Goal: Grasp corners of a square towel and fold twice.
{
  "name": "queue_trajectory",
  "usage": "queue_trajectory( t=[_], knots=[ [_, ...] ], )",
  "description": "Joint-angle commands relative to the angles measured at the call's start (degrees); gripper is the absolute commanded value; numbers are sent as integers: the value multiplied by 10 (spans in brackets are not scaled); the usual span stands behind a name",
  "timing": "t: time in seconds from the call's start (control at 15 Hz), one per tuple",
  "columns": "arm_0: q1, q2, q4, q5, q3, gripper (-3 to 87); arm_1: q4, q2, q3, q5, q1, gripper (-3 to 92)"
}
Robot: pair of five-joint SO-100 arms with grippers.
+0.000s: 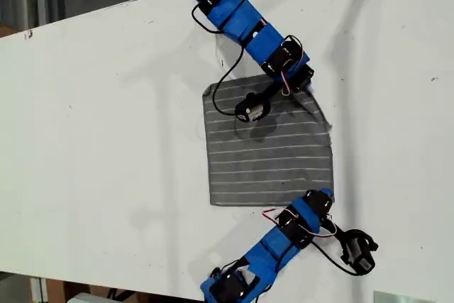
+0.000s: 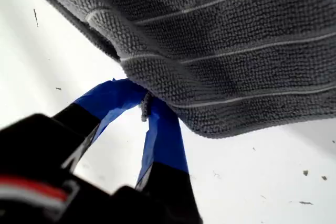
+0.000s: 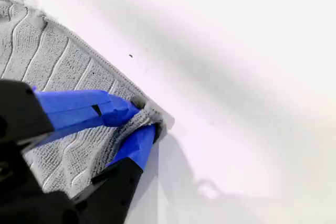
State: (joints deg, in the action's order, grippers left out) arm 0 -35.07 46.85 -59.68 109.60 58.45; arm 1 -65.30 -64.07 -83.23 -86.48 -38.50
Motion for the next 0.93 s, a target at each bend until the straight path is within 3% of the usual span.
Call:
queue_trajectory(
  t=[0.0, 0.2, 0.4, 0.87],
  knots=[
    [22, 9, -49, 44, -23, -3, 4, -10, 33, 6, 2, -1],
    [20, 17, -144, 62, -84, -4, -13, -11, 51, 6, 4, -1],
    [20, 57, -200, 64, -95, -4, -52, -33, 74, 6, 6, -1],
    [45, 108, -239, 15, -115, -4, -127, -93, 103, 11, 32, -1]
  ],
)
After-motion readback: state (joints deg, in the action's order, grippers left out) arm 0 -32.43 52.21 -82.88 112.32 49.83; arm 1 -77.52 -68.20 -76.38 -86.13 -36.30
